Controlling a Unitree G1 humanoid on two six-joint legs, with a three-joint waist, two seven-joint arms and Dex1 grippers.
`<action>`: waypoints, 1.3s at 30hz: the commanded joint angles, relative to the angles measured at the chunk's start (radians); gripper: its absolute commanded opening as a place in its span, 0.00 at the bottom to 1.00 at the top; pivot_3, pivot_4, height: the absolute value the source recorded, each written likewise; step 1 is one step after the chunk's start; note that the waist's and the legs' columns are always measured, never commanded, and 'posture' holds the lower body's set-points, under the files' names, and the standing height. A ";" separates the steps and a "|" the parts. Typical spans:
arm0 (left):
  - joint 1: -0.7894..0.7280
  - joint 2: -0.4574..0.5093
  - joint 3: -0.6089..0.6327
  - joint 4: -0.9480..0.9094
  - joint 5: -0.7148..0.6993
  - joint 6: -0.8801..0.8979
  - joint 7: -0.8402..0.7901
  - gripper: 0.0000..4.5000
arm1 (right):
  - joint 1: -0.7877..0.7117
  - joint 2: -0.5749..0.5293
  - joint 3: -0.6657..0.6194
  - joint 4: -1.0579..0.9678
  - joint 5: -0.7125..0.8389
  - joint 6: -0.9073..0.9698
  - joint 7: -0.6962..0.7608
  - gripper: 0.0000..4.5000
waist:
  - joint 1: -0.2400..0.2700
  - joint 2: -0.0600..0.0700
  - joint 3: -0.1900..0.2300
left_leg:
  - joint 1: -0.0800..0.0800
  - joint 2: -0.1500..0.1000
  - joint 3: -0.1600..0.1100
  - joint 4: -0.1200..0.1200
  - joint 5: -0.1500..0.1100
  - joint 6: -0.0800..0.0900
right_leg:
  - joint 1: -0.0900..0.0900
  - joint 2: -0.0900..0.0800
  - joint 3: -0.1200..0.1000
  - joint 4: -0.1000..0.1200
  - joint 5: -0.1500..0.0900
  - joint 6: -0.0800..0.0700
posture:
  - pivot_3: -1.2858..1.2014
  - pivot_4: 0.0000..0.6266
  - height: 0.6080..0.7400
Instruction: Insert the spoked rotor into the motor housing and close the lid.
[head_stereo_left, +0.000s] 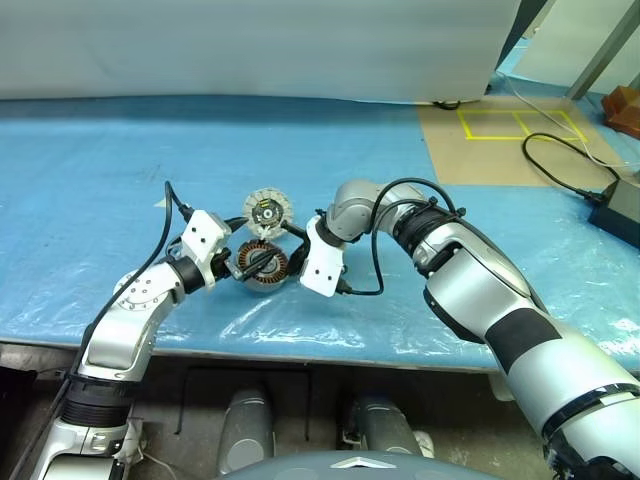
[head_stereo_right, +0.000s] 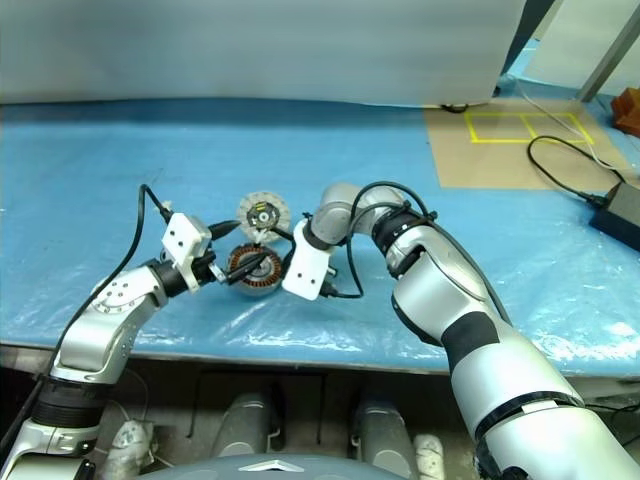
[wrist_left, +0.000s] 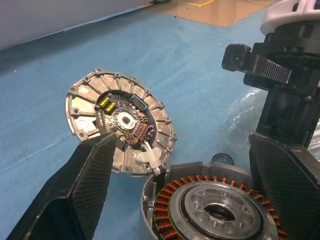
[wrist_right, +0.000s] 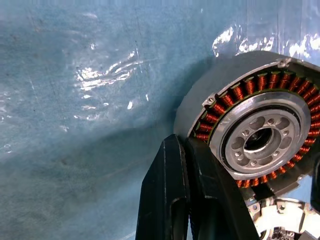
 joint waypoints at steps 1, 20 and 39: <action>-0.012 0.002 0.006 -0.013 0.000 -0.013 -0.006 0.99 | -0.039 0.005 -0.007 -0.014 0.030 -0.030 0.004 0.01 | 0.000 0.000 0.000 | 0.000 0.000 0.000 0.000 0.000 0.000 | 0.000 0.000 0.000 0.000 0.000 0.000 | 0.52 0.24 1.00; -0.006 -0.002 0.001 -0.021 0.000 -0.008 -0.002 0.99 | -0.033 0.017 -0.028 -0.007 0.070 0.019 0.052 0.28 | -0.001 0.000 0.000 | -0.001 0.000 0.000 0.000 0.000 0.000 | -0.001 0.000 0.000 0.000 0.000 0.000 | 0.52 0.24 1.00; -0.022 0.000 -0.007 -0.006 0.000 -0.003 -0.019 0.99 | -0.047 0.002 -0.086 -0.106 0.285 0.043 0.252 0.28 | -0.001 0.000 0.000 | -0.001 0.000 0.000 0.000 0.000 0.000 | -0.001 0.000 0.000 0.000 0.000 0.000 | 0.52 0.24 1.00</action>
